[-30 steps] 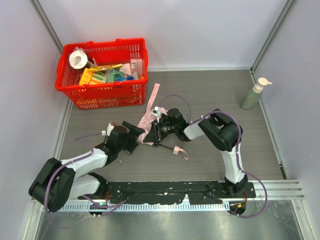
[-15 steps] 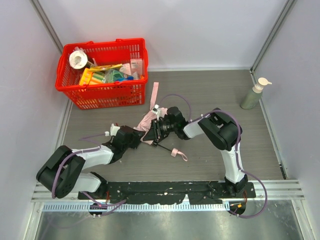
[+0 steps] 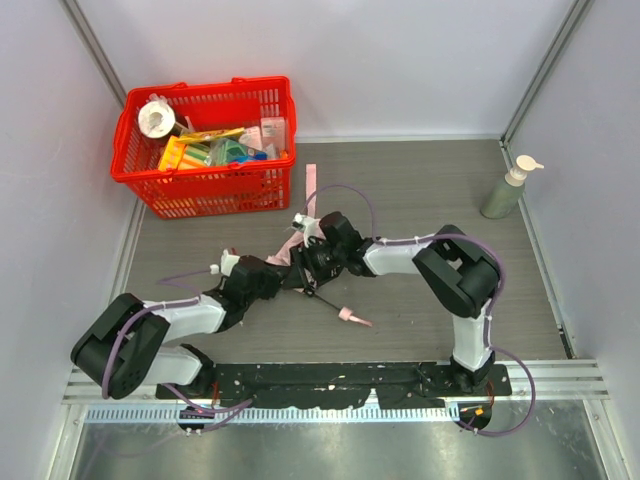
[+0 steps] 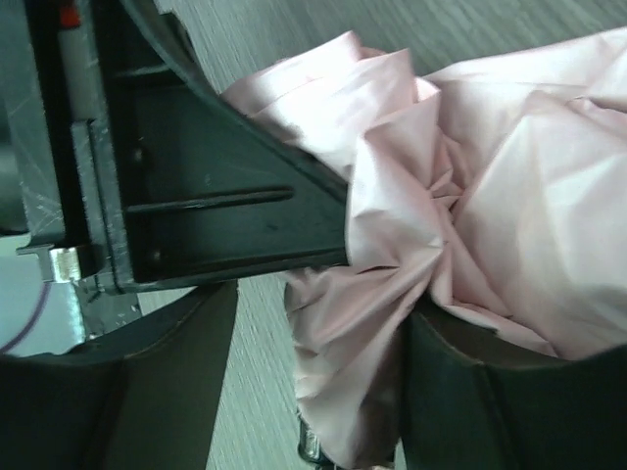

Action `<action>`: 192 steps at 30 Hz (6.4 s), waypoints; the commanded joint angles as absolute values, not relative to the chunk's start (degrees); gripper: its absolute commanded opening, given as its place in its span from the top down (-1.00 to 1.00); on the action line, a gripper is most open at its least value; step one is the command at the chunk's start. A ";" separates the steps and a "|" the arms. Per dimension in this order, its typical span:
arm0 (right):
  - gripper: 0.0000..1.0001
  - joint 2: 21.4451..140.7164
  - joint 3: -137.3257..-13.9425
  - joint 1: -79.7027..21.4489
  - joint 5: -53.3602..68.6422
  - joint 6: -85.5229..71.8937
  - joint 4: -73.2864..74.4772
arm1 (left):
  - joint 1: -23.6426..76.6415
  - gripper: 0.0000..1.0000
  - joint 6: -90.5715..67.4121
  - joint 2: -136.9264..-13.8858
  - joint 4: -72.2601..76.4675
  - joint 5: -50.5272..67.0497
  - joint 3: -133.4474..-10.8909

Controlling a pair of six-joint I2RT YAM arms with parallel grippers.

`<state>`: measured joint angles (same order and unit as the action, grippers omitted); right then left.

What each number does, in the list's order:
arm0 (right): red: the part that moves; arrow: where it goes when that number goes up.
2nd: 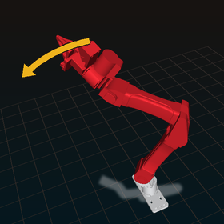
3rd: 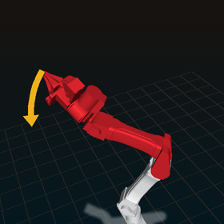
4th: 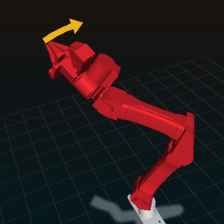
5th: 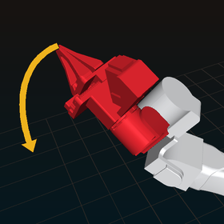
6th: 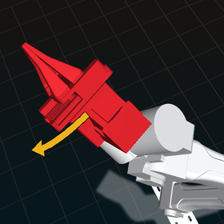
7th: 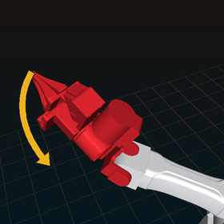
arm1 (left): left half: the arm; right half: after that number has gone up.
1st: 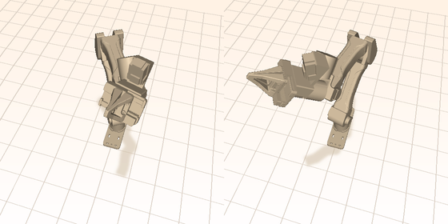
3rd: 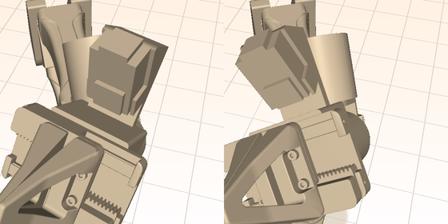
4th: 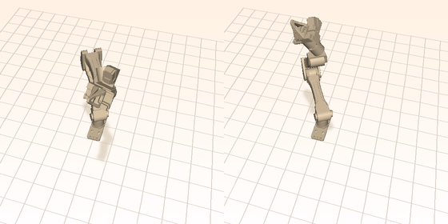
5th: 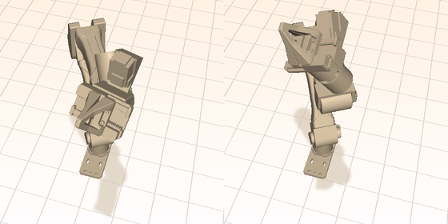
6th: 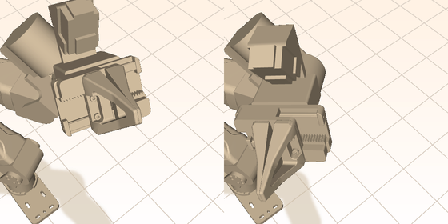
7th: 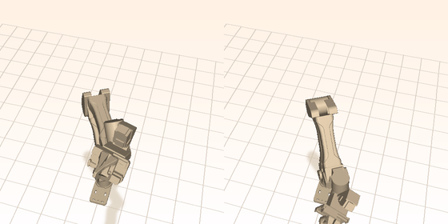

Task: Put away the umbrella

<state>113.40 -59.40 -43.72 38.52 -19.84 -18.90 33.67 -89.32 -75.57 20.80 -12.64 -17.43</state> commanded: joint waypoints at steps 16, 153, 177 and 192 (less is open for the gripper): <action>-0.46 103.08 -57.48 -65.91 -22.75 11.32 -8.34 | 33.49 1.00 -88.77 -74.44 14.24 -12.04 -16.88; -0.50 112.05 -64.95 -69.69 -18.69 15.38 -1.75 | 26.46 1.00 -90.35 -69.96 -12.73 -1.15 -23.37; 0.99 113.12 -47.12 -66.10 -4.76 2.73 -14.85 | 26.54 -0.24 -85.43 -56.97 -4.85 -5.70 -20.05; 0.98 119.42 -46.66 -51.16 30.82 -15.99 -18.63 | 26.46 -0.99 -74.26 -45.44 -4.65 -4.04 -17.23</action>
<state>109.84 -48.73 -53.28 18.79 -6.46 -34.41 26.28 -76.88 -45.58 -4.82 -5.69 -17.30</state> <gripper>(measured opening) 0.367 0.994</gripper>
